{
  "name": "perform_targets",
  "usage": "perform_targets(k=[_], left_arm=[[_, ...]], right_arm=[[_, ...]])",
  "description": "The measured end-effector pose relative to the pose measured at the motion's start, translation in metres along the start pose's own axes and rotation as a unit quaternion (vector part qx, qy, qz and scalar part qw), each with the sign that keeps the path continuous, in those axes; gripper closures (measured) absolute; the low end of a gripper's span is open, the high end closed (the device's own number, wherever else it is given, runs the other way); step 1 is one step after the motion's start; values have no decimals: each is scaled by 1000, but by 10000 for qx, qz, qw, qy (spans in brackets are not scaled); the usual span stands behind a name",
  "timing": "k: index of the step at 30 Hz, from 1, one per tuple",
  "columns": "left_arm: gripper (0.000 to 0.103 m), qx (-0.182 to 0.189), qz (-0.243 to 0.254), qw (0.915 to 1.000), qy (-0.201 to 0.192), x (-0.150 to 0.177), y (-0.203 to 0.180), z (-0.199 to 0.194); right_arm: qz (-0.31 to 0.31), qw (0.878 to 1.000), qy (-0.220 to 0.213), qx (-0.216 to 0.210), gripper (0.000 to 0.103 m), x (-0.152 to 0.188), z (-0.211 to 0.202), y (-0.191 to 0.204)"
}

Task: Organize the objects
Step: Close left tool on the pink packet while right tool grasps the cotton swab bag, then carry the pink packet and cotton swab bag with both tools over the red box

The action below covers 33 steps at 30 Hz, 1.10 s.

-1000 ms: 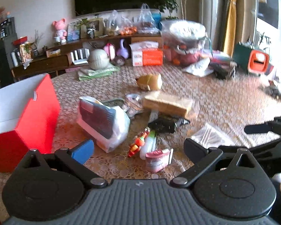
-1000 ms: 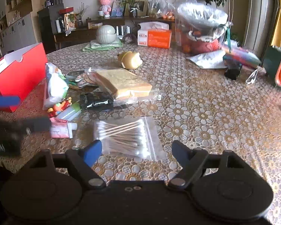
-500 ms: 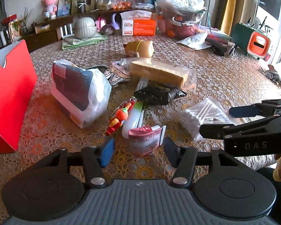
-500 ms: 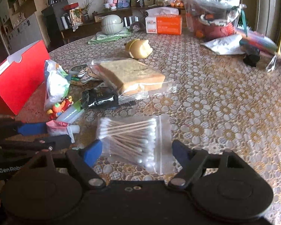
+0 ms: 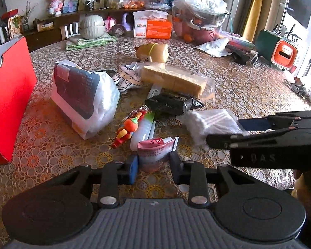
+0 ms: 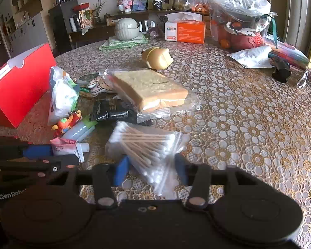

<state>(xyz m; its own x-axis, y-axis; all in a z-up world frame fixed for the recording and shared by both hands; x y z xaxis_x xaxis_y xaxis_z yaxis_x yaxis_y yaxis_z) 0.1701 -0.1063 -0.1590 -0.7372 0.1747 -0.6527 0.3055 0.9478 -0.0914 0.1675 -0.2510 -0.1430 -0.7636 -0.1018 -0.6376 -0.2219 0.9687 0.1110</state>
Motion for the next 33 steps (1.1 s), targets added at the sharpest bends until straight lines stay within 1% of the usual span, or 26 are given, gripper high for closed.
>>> perform_targets(k=[3,5,11,13,16,19,23,26,28,33], left_arm=[[74,49,-45,10000,2,0,1,-1],[76,82,-75,9999,-13,1,2,-2],[79,172,-102,9998,-79,4,3,-11],[80,192,-96,9997,-133,5,4,-16],[81,227,-142,9995,-172,7,6,-21],[83,274,-153,9990,-313,6,7,-32],[84,321,-217,9979,-526,4,12,-49],[84,301,-299,9972,-613,2,18,-57],[84,321,-386,9964,-687,0,22,-65],[84,264,-501,9936,-978,-7,41,-99]], right_arm=[[116,9999,19,-77,73,1,-3,-2],[206,9997,33,-138,75,4,-6,-3],[152,9997,-89,-152,77,12,-29,1],[82,9998,-140,-77,77,14,-36,3],[81,9996,-221,-127,77,15,-49,6],[-22,9994,-319,-141,77,12,-61,13],[-299,9982,-512,-23,77,2,-73,26],[-367,9975,-581,-137,77,-7,-82,35],[-563,9961,-652,-172,77,-17,-88,46],[-978,9912,-796,-395,77,-41,-96,81]])
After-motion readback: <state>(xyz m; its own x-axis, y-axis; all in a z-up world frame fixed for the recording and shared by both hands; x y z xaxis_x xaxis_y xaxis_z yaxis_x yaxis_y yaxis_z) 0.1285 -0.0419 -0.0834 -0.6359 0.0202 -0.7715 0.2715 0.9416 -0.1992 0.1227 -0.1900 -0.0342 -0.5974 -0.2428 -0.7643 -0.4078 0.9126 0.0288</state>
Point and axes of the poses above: each gripper's, at about its wrist camera, not at the fingertips, and z roughly the way its jaws point, y to its left, x to its underside, the point moved 5 cm from there along z, roughly the way its jaws point, and after that the axes turned 3 degrees about y, right-handed, at the moved point
